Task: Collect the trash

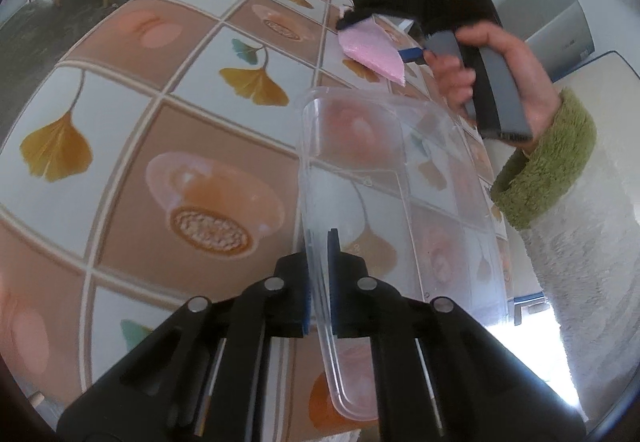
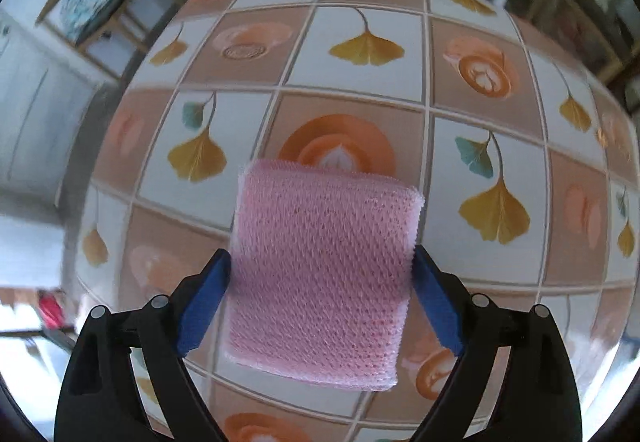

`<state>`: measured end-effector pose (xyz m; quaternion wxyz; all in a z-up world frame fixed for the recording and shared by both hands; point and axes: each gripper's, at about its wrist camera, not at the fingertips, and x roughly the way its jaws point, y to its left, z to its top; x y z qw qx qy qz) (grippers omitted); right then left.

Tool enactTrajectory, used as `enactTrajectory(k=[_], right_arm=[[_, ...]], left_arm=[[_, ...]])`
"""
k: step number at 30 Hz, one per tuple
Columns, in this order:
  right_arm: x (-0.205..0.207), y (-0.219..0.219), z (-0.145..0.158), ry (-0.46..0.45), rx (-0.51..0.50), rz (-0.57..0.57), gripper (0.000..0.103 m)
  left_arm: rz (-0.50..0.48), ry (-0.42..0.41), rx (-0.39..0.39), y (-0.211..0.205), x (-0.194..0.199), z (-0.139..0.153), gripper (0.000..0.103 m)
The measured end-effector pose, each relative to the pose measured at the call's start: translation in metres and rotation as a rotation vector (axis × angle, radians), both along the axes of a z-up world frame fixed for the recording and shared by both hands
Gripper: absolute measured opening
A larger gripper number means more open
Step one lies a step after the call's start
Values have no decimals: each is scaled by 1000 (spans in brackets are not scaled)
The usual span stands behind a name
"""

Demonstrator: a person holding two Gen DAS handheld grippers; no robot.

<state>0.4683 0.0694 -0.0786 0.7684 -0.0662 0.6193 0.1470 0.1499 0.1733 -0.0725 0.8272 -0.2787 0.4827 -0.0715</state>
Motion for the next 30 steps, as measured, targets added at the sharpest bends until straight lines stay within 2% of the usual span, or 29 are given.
enactTrajectory(k=[4,10,14,19,23,28,30], right_arm=[[-24,-20,7,-45,-46,70,80],[-75,-84,12,-50,-79,77,80],[-122,-132,16,-37,-45,40,80],[-176,-172,23,-41,24,12,81],[-202,-183,28,-68,55,8,84],[-211,-194,31,-102,65,-15,86],[-214,-200,35,-112,101,-26,87]], left_arm=[[3,-5,2,1,-7,2,5],[-19,-21,5,-6,-14,6,5],[-35,-23,5,-13,-13,7,5],[-56,-24,7,-24,-15,8,5],[-71,-24,7,-31,-15,7,5],[-75,-18,16,-35,-13,6,5],[-73,-15,21,-37,-11,6,5]])
